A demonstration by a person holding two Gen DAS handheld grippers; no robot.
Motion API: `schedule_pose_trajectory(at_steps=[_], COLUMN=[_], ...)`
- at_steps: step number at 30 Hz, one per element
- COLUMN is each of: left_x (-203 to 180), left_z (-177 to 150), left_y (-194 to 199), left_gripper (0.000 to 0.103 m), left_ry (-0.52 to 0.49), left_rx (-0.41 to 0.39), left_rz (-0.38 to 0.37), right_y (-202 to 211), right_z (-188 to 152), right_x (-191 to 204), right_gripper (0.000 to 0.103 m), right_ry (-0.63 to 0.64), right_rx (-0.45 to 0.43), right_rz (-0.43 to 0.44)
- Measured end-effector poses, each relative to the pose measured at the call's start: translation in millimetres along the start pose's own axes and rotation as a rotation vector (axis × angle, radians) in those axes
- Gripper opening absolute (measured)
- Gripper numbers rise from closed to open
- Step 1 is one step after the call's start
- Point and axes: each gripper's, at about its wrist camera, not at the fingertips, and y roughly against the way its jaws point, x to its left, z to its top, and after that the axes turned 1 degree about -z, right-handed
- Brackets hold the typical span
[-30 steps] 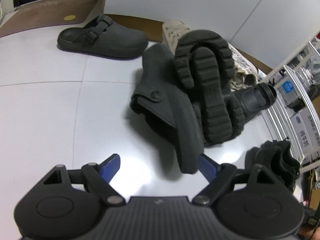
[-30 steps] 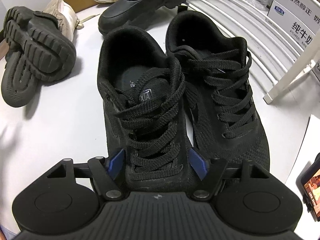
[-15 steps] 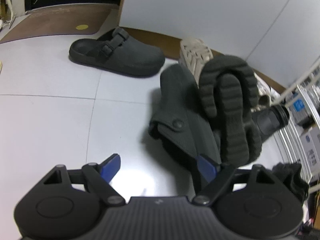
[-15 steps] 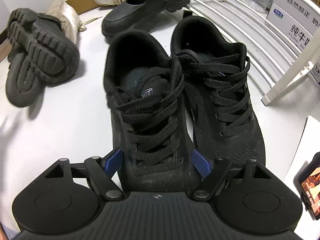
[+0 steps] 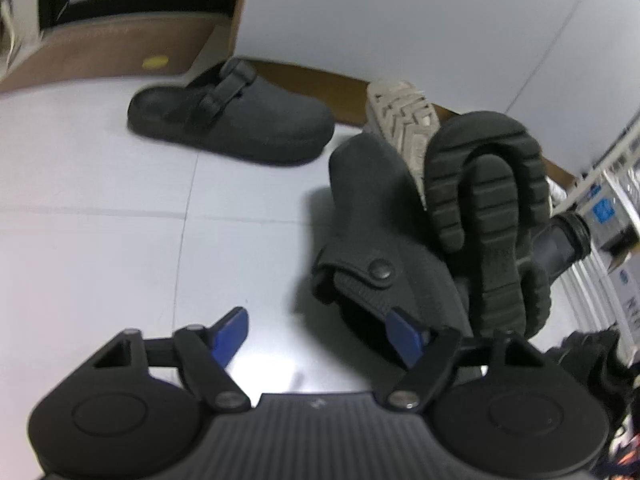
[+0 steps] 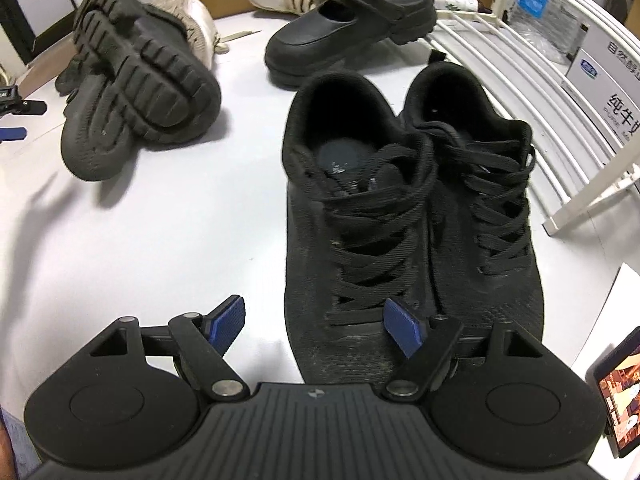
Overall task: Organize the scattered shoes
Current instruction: 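Reach the left tool to the dark grey clog and close on its strap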
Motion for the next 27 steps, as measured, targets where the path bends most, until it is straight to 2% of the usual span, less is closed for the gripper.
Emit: schedule_pose_trajectory(at_steps=[2,4,11,14,18,21,23,27], left_x=[4.6,7.7,1.6,3.8,2.3,0.5,-2.6,0.4], left_z=[-1.0,-1.5,-4.1,-3.0,-0.3,-0.7,-3.0,-4.0], left_y=[-5.5,-11.9,-16.4,-7.7,-8.7,-16.8,-22.1,-32.9], left_gripper=[0.038,0.033,0.033,0.033,0.033,0.04,0.048,0.051], left_ry=[0.041,0.092,0.133,0.16,0.169,0.197,0.192,0.247], left_rx=[0.014,0.032,0.011,-0.034,-0.033,-0.014,-0.02,-0.023], left_rz=[-0.046,-0.098,-0.131,-0.156,-0.148,-0.16,-0.173,-0.215], right_y=[-0.3,-0.5,-0.6,-0.2,0.5,0.9,1.3,1.4], right_z=[-0.7,-1.4,-5.0,-5.7,-5.7,-5.6,-5.2,-5.8], right_x=[1.7,2.9,3.1,2.7,0.7,0.1,-0.1,-0.3], right_gripper=[0.081,0.081,0.081,0.081,0.081,0.081,0.081,0.081], right_ry=[0.004,0.007,0.002,0.003,-0.004,-0.006,-0.006,-0.013], right_rx=[0.002,0.002,0.001,0.0,-0.003,-0.005,-0.007,-0.008], right_rz=[0.0,0.001,0.003,0.007,0.012,0.015,0.017,0.023])
